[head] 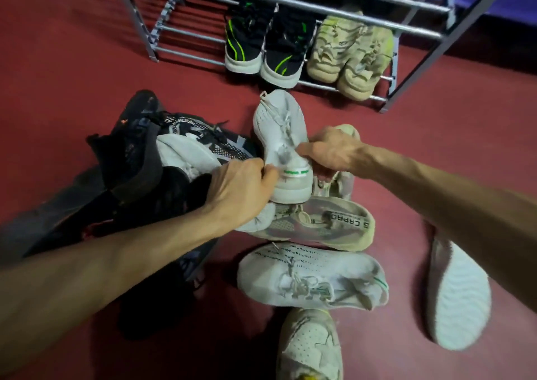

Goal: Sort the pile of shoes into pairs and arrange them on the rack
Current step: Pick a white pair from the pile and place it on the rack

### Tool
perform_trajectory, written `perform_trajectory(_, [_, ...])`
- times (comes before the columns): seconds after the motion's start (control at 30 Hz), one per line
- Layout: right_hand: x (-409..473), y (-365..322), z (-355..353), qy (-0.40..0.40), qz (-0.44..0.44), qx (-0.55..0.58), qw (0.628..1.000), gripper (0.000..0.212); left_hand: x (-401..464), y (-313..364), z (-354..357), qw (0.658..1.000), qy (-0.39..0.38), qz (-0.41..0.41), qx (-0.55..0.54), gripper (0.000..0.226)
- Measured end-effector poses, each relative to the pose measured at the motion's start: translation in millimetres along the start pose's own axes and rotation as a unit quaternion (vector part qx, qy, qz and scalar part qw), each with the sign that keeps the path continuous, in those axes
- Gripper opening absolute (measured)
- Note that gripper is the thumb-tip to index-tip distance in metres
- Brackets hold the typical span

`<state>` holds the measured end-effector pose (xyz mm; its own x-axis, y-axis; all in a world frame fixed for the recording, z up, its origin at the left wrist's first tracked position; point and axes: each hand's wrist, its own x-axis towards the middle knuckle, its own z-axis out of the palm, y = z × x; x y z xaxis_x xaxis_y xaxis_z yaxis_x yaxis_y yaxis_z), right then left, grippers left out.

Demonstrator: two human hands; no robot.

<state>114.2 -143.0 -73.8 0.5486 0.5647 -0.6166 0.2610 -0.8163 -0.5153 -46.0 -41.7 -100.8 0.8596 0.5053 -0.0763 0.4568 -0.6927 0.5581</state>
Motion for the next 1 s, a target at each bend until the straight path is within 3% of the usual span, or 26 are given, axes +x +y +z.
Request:
perform_trajectory(0.17, [-28.2, 41.8, 3.0, -0.032, -0.010, 0.080, 0.996, 0.022, -13.4, 18.4, 11.3, 0.998, -0.060, 0.010, 0.029, 0.053])
perform_trajectory(0.3, [-44.0, 59.1, 4.4, -0.023, -0.012, 0.149, 0.989, 0.017, 11.6, 32.4, 15.6, 0.990, -0.125, -0.032, 0.053, 0.058])
perform_trajectory(0.37, [-54.3, 67.4, 1.6, -0.020, -0.016, 0.187, 0.982, 0.013, 20.8, 39.2, 14.5, 0.989, -0.142, 0.000, 0.045, 0.052])
perform_trajectory(0.5, [-79.0, 84.6, -8.8, -0.013, -0.034, 0.284, 0.958, 0.013, 18.6, 56.9, 10.1, 0.992, -0.084, 0.098, -0.015, 0.044])
perform_trajectory(0.63, [-101.1, 105.6, -14.0, -0.050, -0.007, 0.338, 0.940, 0.006, 14.1, 67.4, 20.6, 0.982, -0.072, 0.174, -0.007, 0.042])
perform_trajectory(0.7, [-107.1, 116.1, -10.2, -0.045, 0.013, 0.373, 0.927, 0.017, 14.0, 69.7, 27.5, 0.977, -0.077, 0.197, -0.001, 0.041])
perform_trajectory(0.77, [-106.4, 127.4, -0.7, 0.049, 0.036, 0.290, 0.955, 0.026, 14.3, 70.6, 32.7, 0.973, -0.079, 0.216, -0.001, 0.041])
perform_trajectory(0.83, [-101.3, 136.3, 10.6, 0.131, 0.047, 0.059, 0.988, 0.024, 15.4, 69.7, 34.1, 0.971, -0.077, 0.227, 0.005, 0.041])
perform_trajectory(0.9, [-97.4, 142.2, 24.3, 0.086, 0.062, -0.082, 0.991, 0.020, 16.8, 66.9, 32.8, 0.970, -0.073, 0.230, 0.011, 0.041])
perform_trajectory(1.0, [-95.0, 140.0, 45.2, -0.039, 0.053, -0.142, 0.988, 0.024, 17.2, 59.4, 30.3, 0.972, -0.069, 0.222, 0.019, 0.041])
